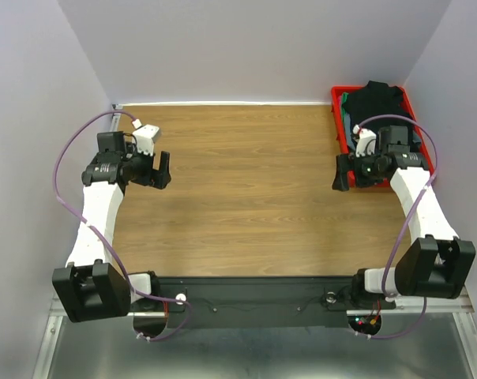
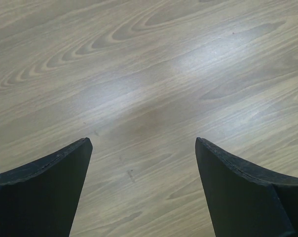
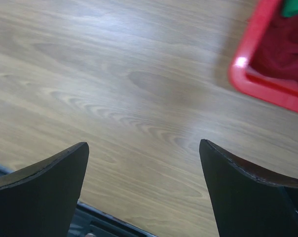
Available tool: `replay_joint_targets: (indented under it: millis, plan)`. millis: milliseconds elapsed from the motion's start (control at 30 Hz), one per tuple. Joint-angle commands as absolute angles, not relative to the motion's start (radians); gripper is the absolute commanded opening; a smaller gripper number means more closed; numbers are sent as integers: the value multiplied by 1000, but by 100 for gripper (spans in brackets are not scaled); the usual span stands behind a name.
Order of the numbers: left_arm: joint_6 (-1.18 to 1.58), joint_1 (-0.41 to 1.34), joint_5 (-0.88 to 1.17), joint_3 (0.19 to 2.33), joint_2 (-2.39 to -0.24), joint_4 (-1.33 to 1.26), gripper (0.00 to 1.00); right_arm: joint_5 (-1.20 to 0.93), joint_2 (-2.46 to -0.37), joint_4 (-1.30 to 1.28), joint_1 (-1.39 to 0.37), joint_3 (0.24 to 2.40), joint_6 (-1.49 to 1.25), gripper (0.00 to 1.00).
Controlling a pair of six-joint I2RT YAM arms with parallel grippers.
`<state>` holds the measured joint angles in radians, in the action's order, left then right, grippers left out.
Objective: Fold and stack the t-shirts
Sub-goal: Grab the tshirt from the pile
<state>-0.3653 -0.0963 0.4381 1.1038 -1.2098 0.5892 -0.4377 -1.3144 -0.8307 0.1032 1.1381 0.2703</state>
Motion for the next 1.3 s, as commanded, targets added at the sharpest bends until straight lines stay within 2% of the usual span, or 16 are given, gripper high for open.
replay_joint_targets:
  millis: [0,167,467,700,833,1033,1067,1133,1167,1233,1267]
  plan:
    - [-364,-97,402,1172,-1190,558,99,-244,-1380,-818,100,1282,272,100]
    - [-351,-97,367,1287,-1227,565,99,-91,-1555,-811,110,1621,322,100]
    - [-360,-97,376,1345,-1284,560,99,-61,-1981,-816,227,2138,302,100]
    - [-365,-97,367,1347,-1310,555,99,-60,-2234,-821,258,2342,269,99]
    - [-362,-97,370,1318,-1312,538,99,-57,-2331,-813,262,2405,258,93]
    - [-357,-97,364,1287,-1330,525,99,-67,-2404,-790,267,2411,258,74]
    - [-353,-98,365,1285,-1330,525,99,-66,-2422,-785,267,2424,255,65]
    - [-350,-97,367,1282,-1328,525,99,-67,-2436,-784,267,2428,252,54]
    - [-348,-97,368,1281,-1327,525,99,-69,-2442,-782,267,2427,253,40]
    - [-350,-95,367,1281,-1327,525,99,-66,-2442,-784,267,2425,252,22]
    - [-348,-97,367,1281,-1328,523,99,-67,-2438,-782,268,2419,247,9]
